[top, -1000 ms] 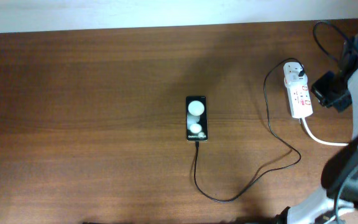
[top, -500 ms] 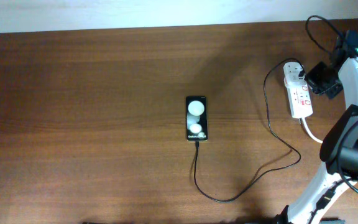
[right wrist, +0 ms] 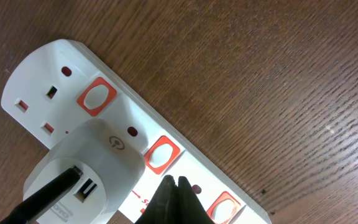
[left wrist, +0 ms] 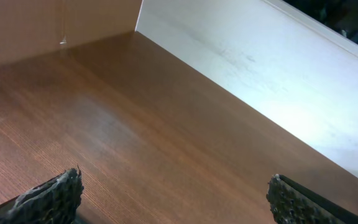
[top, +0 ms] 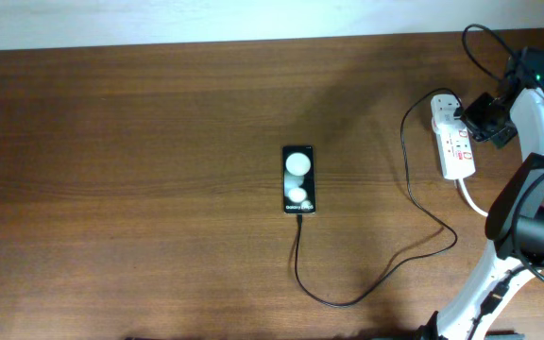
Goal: Plug charger to phone and switch on socket
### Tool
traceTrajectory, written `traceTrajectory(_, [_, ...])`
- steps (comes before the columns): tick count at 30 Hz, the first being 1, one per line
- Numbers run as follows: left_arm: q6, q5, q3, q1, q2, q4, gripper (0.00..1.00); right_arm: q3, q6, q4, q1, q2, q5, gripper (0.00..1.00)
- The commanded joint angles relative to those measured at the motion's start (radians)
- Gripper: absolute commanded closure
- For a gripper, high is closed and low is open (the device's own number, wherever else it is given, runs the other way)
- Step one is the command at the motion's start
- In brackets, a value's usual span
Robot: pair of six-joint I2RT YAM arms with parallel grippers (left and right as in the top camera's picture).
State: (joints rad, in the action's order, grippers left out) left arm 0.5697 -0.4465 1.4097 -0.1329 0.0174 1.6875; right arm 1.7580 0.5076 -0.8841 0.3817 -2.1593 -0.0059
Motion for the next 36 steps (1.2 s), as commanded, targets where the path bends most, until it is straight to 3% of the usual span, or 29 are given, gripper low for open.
traceTrajectory(1, [0.002,-0.014,-0.002,0.005,-0.010,0.000,0.01,0.020,-0.006,0.005,-0.005,-0.009,-0.010,0.96])
traceTrajectory(36, [0.002,-0.014,-0.002,0.005,-0.010,0.000,0.01,0.019,-0.029,0.040,-0.046,-0.111,-0.114,0.96])
